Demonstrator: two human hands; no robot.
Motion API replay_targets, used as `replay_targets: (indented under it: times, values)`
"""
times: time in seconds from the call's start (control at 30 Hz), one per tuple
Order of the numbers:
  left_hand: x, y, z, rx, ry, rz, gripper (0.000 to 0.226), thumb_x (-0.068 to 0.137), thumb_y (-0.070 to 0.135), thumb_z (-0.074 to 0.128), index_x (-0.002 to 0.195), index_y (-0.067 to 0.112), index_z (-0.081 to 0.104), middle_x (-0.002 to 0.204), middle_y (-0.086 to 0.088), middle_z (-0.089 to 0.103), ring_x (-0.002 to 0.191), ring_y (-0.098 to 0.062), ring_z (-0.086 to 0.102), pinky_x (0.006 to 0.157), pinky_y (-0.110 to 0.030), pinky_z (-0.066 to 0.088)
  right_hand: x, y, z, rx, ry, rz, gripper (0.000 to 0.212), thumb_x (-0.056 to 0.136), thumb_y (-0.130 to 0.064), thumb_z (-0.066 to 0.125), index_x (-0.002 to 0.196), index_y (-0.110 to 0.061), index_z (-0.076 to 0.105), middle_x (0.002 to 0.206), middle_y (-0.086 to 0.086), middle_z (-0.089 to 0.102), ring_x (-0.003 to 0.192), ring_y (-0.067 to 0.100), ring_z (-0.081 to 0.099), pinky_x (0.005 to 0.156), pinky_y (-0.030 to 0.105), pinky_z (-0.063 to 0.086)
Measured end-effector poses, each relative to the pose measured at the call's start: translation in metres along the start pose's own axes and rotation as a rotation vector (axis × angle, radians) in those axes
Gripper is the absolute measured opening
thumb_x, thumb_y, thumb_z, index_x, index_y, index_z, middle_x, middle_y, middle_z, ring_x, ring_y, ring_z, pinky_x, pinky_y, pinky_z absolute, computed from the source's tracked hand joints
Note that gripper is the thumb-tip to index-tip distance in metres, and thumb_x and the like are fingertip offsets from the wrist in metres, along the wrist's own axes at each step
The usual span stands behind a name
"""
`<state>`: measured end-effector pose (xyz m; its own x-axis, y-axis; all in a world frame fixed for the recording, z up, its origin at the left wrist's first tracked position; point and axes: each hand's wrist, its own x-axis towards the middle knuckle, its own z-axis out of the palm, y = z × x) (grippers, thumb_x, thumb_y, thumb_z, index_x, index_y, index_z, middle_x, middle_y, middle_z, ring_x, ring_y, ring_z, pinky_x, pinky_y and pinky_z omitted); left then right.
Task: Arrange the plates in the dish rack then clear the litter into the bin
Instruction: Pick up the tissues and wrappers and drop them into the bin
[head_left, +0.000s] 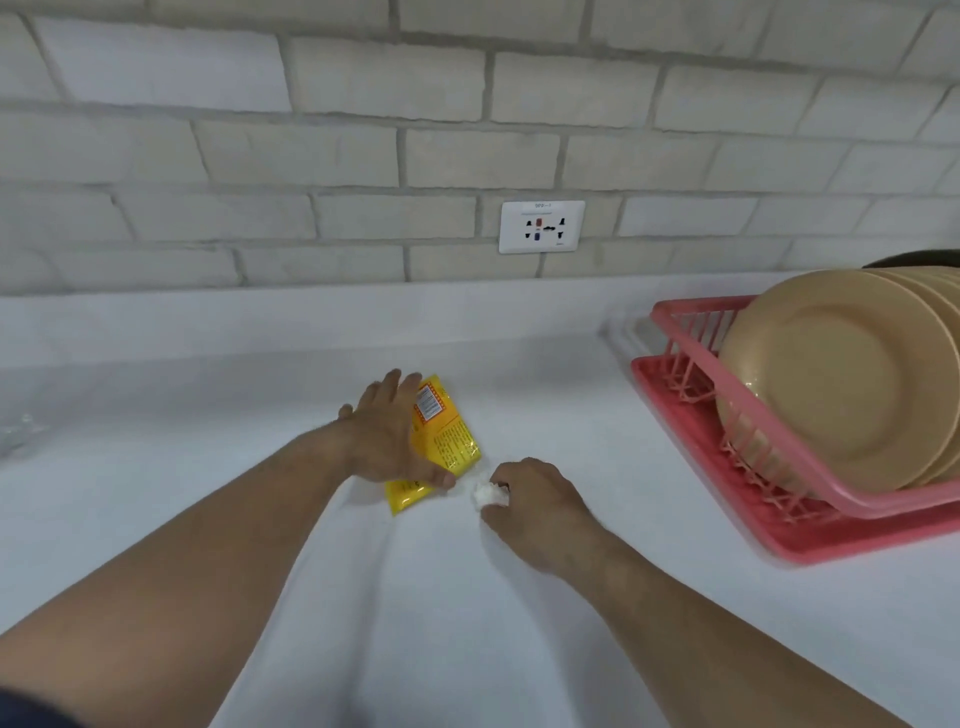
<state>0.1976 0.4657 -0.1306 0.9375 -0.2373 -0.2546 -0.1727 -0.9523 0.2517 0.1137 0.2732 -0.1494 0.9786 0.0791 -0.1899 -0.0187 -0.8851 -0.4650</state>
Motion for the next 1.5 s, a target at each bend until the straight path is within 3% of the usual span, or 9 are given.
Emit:
replay_targets:
  times: [0.2,0.37,0.47,0.6,0.67,0.77,1.03,1.3,1.5]
  values:
    - [0.015,0.023,0.011,0.148,-0.129,-0.025,0.124,0.048,0.077,0.071,0.146,0.024,0.016,0.142,0.000,0.035,0.130,-0.026,0.036,0.101,-0.046,0.037,-0.012,0.019,-0.013,0.043,0.026,-0.029,0.025,0.091,-0.030,0.056,0.066,-0.029,0.053,0.073,-0.014,0.049,0.080,0.013,0.052,0.064,0.021,0.037]
    - [-0.003,0.041,0.018,0.196,-0.044,0.005,0.091,0.068,0.061,0.068,0.140,0.020,0.030,0.130,-0.002,0.047,0.118,-0.027,0.048,0.094,-0.040,0.041,-0.025,0.035,-0.027,0.078,0.076,0.007,0.014,0.087,-0.024,0.059,0.073,-0.024,0.059,0.081,-0.007,0.059,0.079,0.017,0.058,0.063,0.024,0.041]
    - [-0.021,0.056,0.025,0.144,0.042,0.032,0.055,0.076,0.039,0.063,0.123,0.020,0.043,0.110,-0.002,0.055,0.095,-0.024,0.055,0.076,-0.034,0.045,-0.034,0.042,-0.038,0.090,0.101,0.031,0.009,0.088,-0.028,0.060,0.082,-0.023,0.065,0.087,-0.005,0.064,0.080,0.017,0.059,0.066,0.027,0.048]
    - [-0.046,0.078,0.040,0.078,0.165,0.091,0.017,0.084,0.025,0.053,0.098,0.017,0.050,0.095,-0.001,0.056,0.082,-0.024,0.054,0.066,-0.031,0.041,-0.056,0.055,-0.053,0.130,0.136,0.035,0.025,0.088,-0.029,0.060,0.112,-0.027,0.063,0.106,-0.004,0.061,0.092,0.018,0.059,0.072,0.024,0.045]
    - [-0.056,0.091,0.046,0.000,0.163,0.118,0.007,0.087,0.023,0.051,0.091,0.017,0.049,0.092,-0.001,0.053,0.083,-0.024,0.054,0.066,-0.030,0.040,-0.068,0.066,-0.059,0.159,0.144,0.030,0.024,0.087,-0.029,0.060,0.110,-0.031,0.058,0.108,-0.003,0.059,0.089,0.018,0.060,0.066,0.024,0.045]
    - [-0.070,0.115,0.052,-0.043,0.166,0.164,0.006,0.091,0.021,0.048,0.092,0.015,0.048,0.091,-0.002,0.052,0.083,-0.025,0.054,0.068,-0.030,0.040,-0.092,0.085,-0.072,0.151,0.172,-0.003,0.004,0.087,-0.029,0.059,0.090,-0.027,0.058,0.098,-0.006,0.061,0.082,0.015,0.061,0.059,0.025,0.049]
    - [-0.128,0.212,0.075,-0.197,0.240,0.239,0.004,0.089,0.013,0.041,0.091,0.015,0.044,0.084,-0.003,0.058,0.075,-0.027,0.057,0.067,-0.037,0.049,-0.169,0.149,-0.103,0.224,0.234,-0.026,0.016,0.088,-0.036,0.060,0.081,-0.022,0.061,0.087,-0.010,0.063,0.077,0.010,0.062,0.064,0.028,0.055]
    - [-0.205,0.314,0.114,-0.484,0.243,0.160,0.049,0.089,0.067,0.026,0.091,0.021,0.044,0.085,0.006,0.064,0.080,-0.018,0.062,0.076,-0.041,0.051,-0.258,0.225,-0.125,0.309,0.191,-0.026,0.009,0.084,-0.028,0.070,0.084,-0.026,0.062,0.087,-0.007,0.065,0.071,0.013,0.061,0.054,0.025,0.050]
    - [-0.231,0.366,0.145,-0.420,0.233,0.342,0.032,0.097,0.034,0.021,0.074,0.021,0.039,0.079,-0.004,0.050,0.080,-0.026,0.049,0.075,-0.043,0.044,-0.313,0.271,-0.126,0.275,0.136,0.025,0.008,0.081,-0.030,0.076,0.084,-0.025,0.072,0.085,-0.014,0.067,0.082,0.003,0.063,0.074,0.020,0.051]
